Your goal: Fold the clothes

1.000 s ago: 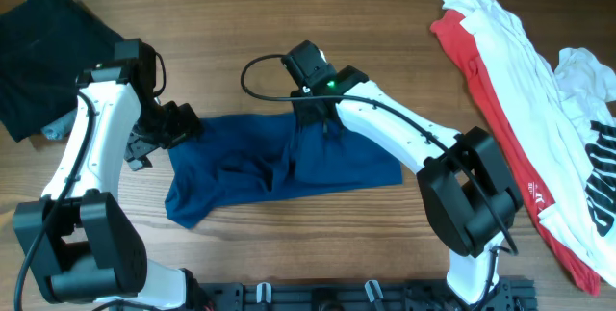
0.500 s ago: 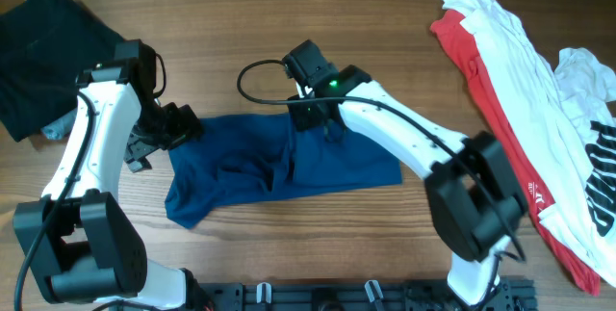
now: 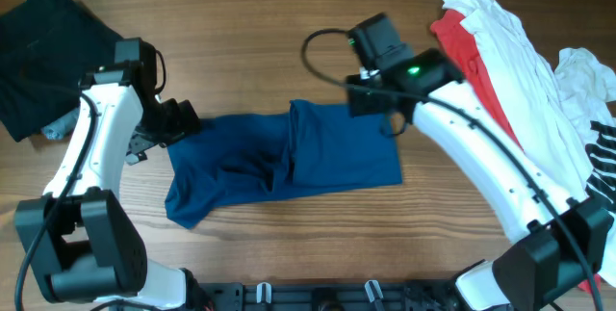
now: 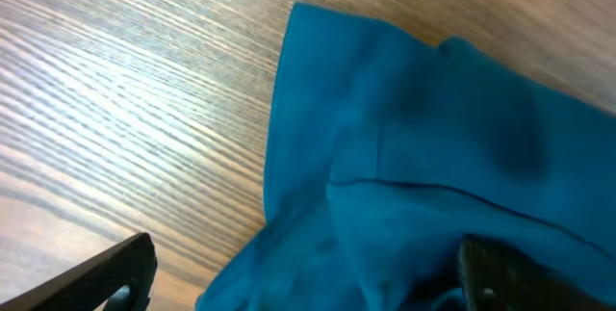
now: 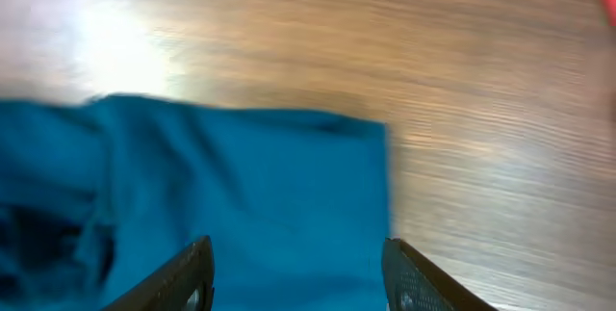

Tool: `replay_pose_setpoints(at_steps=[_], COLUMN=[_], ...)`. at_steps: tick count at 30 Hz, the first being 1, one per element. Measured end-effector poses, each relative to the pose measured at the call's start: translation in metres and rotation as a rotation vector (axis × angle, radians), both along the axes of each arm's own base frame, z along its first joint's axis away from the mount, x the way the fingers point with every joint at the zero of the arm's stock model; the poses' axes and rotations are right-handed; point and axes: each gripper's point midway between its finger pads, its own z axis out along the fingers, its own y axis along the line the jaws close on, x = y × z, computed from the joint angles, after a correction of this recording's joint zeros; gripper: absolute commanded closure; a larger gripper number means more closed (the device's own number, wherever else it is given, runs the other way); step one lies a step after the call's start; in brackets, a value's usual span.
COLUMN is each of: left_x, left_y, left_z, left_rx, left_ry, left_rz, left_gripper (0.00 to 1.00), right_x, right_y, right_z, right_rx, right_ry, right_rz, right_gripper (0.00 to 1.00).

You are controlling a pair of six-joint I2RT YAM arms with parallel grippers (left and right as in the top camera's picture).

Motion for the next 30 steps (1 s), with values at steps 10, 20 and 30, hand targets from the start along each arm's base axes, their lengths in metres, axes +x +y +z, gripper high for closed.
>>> replay_pose_setpoints(at_steps=[10,20,30], left_x=[-0.028,-0.023,-0.018], left_y=[-0.023,-0.046,-0.005], left_z=[-0.073,-0.08,-0.048], left_rx=[-0.136,-0.268,-0.269], left_ry=[0.113,0.093,0.113], left_rz=[-0.073,-0.085,0.053], left_gripper=[0.01,0.93,0.95], right_x=[0.001,0.0,0.0], right_y=[-0.02,-0.02,-0.02], right_z=[-0.003,-0.003,-0.003], right_rx=[-0.016,-0.013,-0.01], right_ry=[0.027,0.028,0.028], right_rz=[-0.061,-0.071,-0.077], right_gripper=[0.43,0.43,0.4])
